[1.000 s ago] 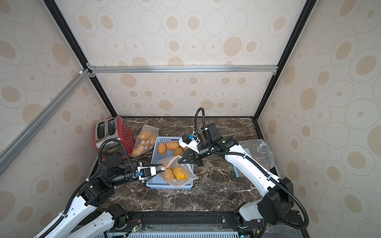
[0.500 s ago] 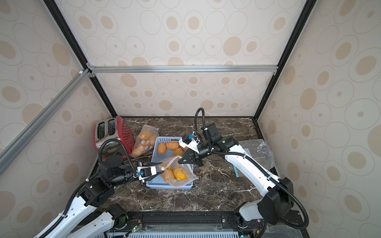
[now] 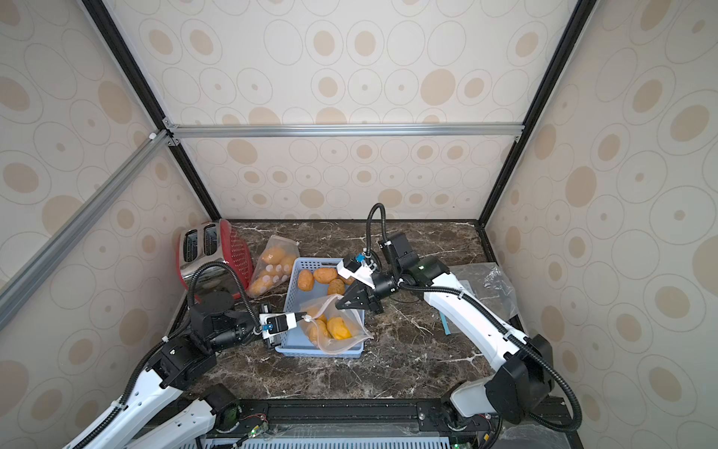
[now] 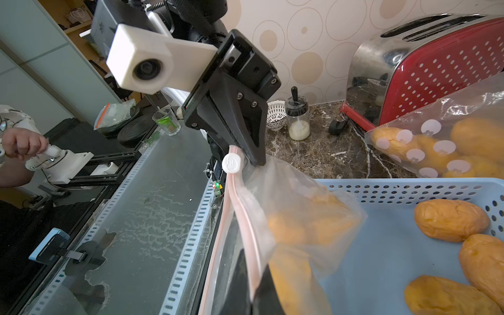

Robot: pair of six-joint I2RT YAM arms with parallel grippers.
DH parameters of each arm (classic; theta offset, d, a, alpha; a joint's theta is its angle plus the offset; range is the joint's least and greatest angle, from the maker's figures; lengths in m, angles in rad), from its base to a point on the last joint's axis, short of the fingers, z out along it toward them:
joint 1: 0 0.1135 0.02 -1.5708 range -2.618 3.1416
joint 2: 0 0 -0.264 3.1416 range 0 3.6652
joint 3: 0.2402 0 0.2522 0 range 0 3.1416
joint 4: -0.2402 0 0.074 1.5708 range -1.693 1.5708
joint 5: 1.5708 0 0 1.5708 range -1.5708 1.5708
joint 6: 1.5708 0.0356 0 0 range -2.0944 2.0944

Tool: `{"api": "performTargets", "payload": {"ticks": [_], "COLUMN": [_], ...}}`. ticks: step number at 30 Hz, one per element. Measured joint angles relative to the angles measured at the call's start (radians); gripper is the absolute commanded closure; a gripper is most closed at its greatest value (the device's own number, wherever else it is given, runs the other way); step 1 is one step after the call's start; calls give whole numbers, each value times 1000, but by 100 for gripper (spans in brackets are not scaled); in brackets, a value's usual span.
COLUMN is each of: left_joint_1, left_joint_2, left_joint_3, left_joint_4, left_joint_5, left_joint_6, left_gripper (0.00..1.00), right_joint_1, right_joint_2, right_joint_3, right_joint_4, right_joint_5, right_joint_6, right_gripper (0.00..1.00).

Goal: Put the potatoes into a zipper bag and zip it
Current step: Zip the zipper on the zipper food storage bag.

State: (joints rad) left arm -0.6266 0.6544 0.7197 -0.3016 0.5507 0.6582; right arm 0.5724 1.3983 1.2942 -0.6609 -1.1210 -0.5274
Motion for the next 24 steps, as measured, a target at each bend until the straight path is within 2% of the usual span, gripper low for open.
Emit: {"api": "performTargets", "payload": {"ticks": [1, 4, 7, 9, 13, 17, 24], "left_joint_1": [0, 0, 0, -1, -2, -2, -2], "left_joint_2": [1, 16, 69, 119, 219, 262, 277], "left_joint_3": [0, 15, 98, 180, 342, 390, 391], "left_joint_4": [3, -5, -39, -73, -142, -187, -247], "left_joint_5": [-5, -17, -37, -70, -113, -107, -104], "left_joint_6": [-10, -56, -135, -205, -334, -404, -438], "left_gripper": [100, 100, 100, 100, 100, 100, 100], "right_joint_1": [0, 0, 3, 6, 34, 99, 167], "right_joint_2": [0, -5, -48, -106, -208, -217, -80], "right_joint_3": [0, 0, -25, -57, -82, -81, -58], "right_joint_4": [6, 66, 170, 243, 336, 392, 454], "right_joint_5": [2, 45, 156, 242, 366, 391, 430], "right_joint_6": [12, 76, 158, 200, 211, 178, 184], "right_gripper": [65, 45, 30, 25, 25, 32, 55]}}
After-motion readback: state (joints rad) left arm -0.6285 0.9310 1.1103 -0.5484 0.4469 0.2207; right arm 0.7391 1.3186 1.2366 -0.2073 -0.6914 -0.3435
